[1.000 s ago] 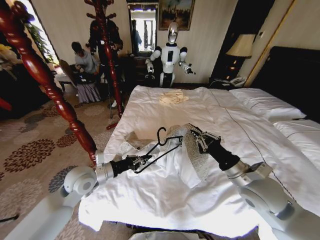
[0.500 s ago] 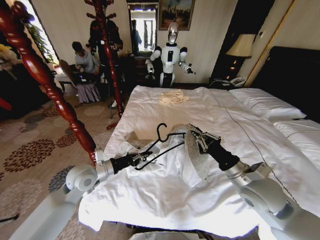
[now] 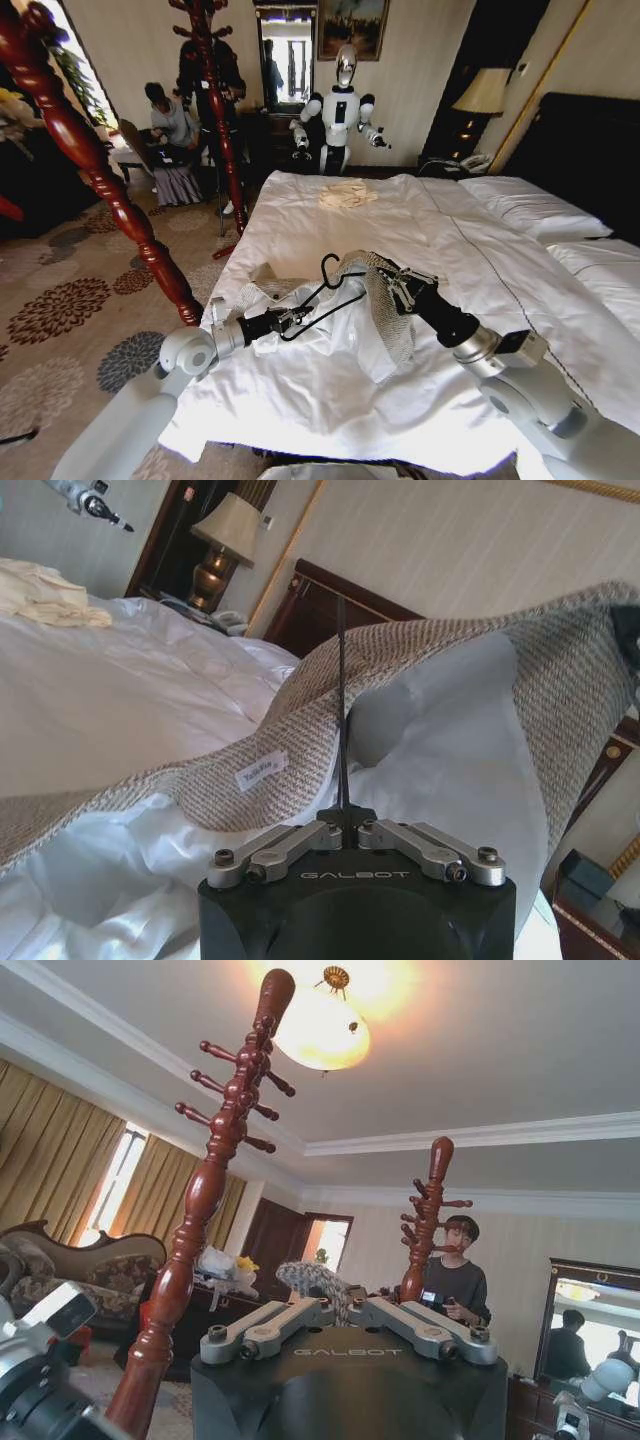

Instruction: Pick up the clothes from the bed and hang them on the clothes hanger.

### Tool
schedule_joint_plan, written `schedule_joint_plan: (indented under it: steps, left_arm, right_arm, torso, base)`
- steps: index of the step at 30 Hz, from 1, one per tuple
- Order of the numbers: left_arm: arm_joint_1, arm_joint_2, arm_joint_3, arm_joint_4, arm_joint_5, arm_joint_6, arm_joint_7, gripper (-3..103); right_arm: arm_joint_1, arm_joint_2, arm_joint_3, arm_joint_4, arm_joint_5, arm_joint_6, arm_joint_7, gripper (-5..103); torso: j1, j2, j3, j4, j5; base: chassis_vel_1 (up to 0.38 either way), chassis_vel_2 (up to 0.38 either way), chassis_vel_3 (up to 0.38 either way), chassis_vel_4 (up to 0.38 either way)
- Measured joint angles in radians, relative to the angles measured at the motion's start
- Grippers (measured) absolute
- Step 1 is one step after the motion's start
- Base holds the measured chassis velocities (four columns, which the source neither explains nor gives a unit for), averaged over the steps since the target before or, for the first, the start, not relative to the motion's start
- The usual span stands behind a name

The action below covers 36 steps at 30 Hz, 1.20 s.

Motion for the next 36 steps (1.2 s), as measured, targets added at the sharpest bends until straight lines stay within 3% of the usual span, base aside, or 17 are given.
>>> schedule_joint_plan:
  steps: [16,17,19,20,21,23,24,29,30,32,34,36]
  left_arm:
    - [-0.055,-0.05,0.022,0.042,0.038,-0.059,0.021,2]
    - [-0.059,-0.05,0.021,0.047,0.045,-0.073,0.031,2]
    - [-0.064,-0.052,0.019,0.053,0.051,-0.092,0.048,2]
    - [-0.069,-0.055,0.018,0.06,0.061,-0.109,0.073,2]
    - [-0.072,-0.057,0.018,0.064,0.067,-0.117,0.085,2]
    - [-0.08,-0.065,0.016,0.074,0.076,-0.13,0.111,2]
    - [-0.08,-0.065,0.016,0.074,0.076,-0.13,0.111,2]
    - [-0.096,-0.074,0.01,0.087,0.092,-0.152,0.152,2]
    - [-0.096,-0.074,0.01,0.087,0.092,-0.152,0.152,2]
    - [-0.096,-0.068,-0.004,0.089,0.1,-0.159,0.173,2]
    - [-0.096,-0.06,-0.015,0.091,0.106,-0.163,0.188,2]
    - [-0.1,-0.039,-0.037,0.102,0.123,-0.177,0.223,2]
  right_arm:
    - [-0.019,0.009,-0.061,-0.026,-0.077,0.046,-0.065,-2]
    - [-0.022,0.009,-0.062,-0.029,-0.081,0.055,-0.088,8]
    - [-0.026,0.01,-0.062,-0.031,-0.085,0.063,-0.115,8]
    - [-0.035,0.011,-0.063,-0.032,-0.095,0.068,-0.14,19]
    - [-0.041,0.011,-0.067,-0.032,-0.102,0.069,-0.15,19]
    - [-0.054,0.012,-0.082,-0.032,-0.125,0.07,-0.166,29]
    - [-0.054,0.012,-0.082,-0.032,-0.125,0.07,-0.166,29]
    - [-0.069,0.019,-0.098,-0.049,-0.185,0.094,-0.189,51]
    - [-0.069,0.019,-0.098,-0.049,-0.185,0.094,-0.189,51]
    - [-0.072,0.021,-0.096,-0.049,-0.182,0.096,-0.191,61]
    - [-0.072,0.023,-0.093,-0.048,-0.171,0.096,-0.185,61]
    - [-0.064,0.027,-0.081,-0.043,-0.145,0.083,-0.161,73]
  torso:
    - [0.0,0.0,0.0,0.0001,-0.0001]
    - [0.0,0.0,0.0,0.0001,0.0]
    - [0.0,0.0,0.0,0.0001,0.0]
    - [0.0,0.0,0.0,0.0002,-0.0001]
    - [0.0,0.0,0.0,0.0001,-0.0002]
    - [0.0,0.0,0.0,0.0,-0.0001]
    - [0.0,0.0,0.0,0.0,-0.0001]
    - [0.0,0.0,0.0,0.0,-0.0001]
    - [0.0,0.0,0.0,0.0,-0.0001]
    - [0.0,0.0,0.0,0.0,-0.0003]
    - [0.0,0.0,0.0,0.0001,-0.0001]
    - [0.0,0.0,0.0,0.0001,-0.0001]
  base:
    - [0.0,0.0,0.0,0.0]
    - [0.0,0.0,0.0,0.0]
    - [0.0,0.0,0.0,0.0]
    - [0.0,0.0,0.0,0.0]
    - [0.0,0.0,0.0,0.0]
    - [0.0,0.0,0.0,0.0]
    - [0.0,0.0,0.0,0.0]
    - [0.0,0.0,0.0,0.0]
    - [0.0,0.0,0.0,0.0]
    - [0.0,0.0,0.0,0.0]
    - [0.0,0.0,0.0,0.0]
    - [0.0,0.0,0.0,0.0]
